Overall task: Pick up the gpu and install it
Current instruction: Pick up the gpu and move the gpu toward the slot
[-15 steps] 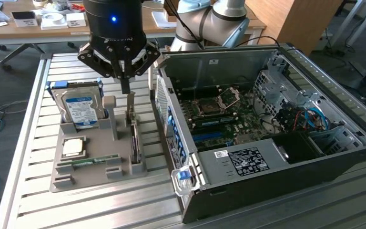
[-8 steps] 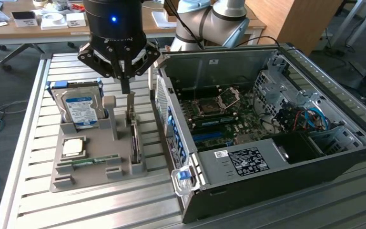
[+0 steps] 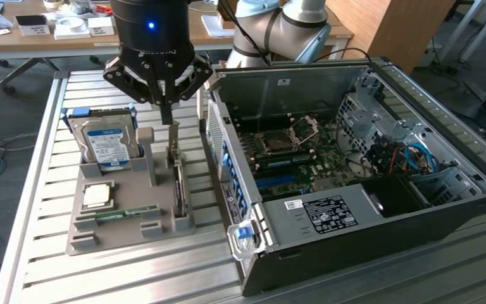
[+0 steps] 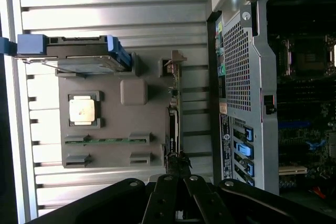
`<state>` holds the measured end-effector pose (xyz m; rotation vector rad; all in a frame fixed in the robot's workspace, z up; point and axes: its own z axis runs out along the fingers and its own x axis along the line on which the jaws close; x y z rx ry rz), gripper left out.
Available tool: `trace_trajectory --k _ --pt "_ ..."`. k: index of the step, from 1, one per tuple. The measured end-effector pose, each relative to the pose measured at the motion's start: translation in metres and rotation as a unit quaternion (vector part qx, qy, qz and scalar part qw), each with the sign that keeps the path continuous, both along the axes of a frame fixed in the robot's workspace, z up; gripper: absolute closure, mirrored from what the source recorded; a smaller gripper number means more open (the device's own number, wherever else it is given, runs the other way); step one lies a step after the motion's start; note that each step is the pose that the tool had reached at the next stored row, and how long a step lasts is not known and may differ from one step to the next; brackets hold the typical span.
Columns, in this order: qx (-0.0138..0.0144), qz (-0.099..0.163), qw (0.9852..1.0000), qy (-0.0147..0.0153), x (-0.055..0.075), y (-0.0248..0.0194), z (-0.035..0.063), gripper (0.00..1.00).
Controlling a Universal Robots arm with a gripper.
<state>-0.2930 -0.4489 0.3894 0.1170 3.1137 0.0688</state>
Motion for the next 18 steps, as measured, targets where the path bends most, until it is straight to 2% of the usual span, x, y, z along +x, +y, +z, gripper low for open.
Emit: trace_trajectory --k 1,2,3,6,9,10,18 --pt "0.0 0.0 1.0 0.0 0.0 0.0 0.0 0.89" --pt "0.0 0.0 1.0 0.0 0.0 0.0 0.0 0.83" --pt "0.0 0.0 1.0 0.0 0.0 0.0 0.0 0.83" --pt "0.0 0.0 1.0 0.0 0.0 0.0 0.0 0.65" --pt "0.0 0.0 1.0 0.0 0.0 0.0 0.0 0.59" --pt "0.0 0.0 1.0 0.0 0.0 0.0 0.0 0.53" --pt "0.0 0.0 1.0 0.0 0.0 0.0 0.0 0.53"
